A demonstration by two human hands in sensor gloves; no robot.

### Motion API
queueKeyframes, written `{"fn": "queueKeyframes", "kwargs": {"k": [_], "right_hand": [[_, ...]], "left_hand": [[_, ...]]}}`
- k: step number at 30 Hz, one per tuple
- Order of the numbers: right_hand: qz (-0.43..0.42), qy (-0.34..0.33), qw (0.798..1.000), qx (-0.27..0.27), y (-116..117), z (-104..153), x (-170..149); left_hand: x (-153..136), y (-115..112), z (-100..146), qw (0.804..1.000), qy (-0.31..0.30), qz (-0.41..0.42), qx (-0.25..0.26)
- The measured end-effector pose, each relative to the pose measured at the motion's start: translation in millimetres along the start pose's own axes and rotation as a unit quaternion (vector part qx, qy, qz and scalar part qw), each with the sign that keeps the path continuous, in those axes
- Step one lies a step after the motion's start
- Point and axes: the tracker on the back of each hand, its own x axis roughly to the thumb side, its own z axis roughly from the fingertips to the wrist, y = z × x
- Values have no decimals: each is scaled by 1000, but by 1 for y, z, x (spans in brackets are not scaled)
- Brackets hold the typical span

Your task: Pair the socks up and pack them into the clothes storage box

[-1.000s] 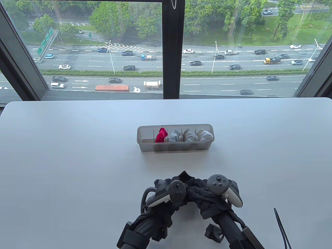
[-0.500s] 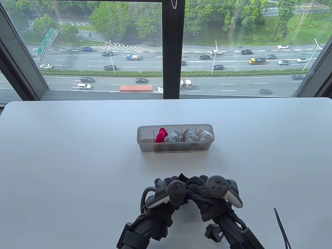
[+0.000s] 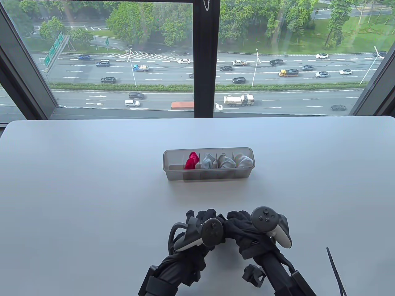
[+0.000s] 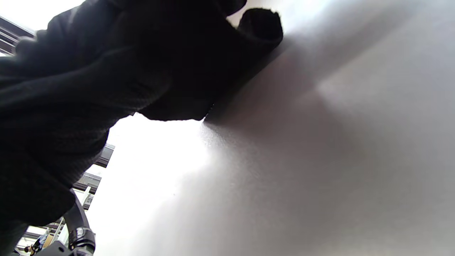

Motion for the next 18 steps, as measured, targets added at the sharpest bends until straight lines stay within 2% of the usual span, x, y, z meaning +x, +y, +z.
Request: {"fn": "queueKeyframes", "kwargs": {"k": [4,7,11,15,18], "right_hand": [[59,-28,998,7,-1,1,3],[62,-29,997,19,-1,-1,6],[56,-33,998,15,0,0,8],[2,-25,999,24,0,-1,3],[38,-22,999,-2,1,0,5]], "left_hand": [[-4,-1,-3,999,11,-6,-31],[-10,-3,-4,999,6,15,-47],[-5,-4,-5,998,18,-12,-57],[-4,0,0,1000,11,-14,-5],[-5,3,-2,1000,12,-24,-6]]}}
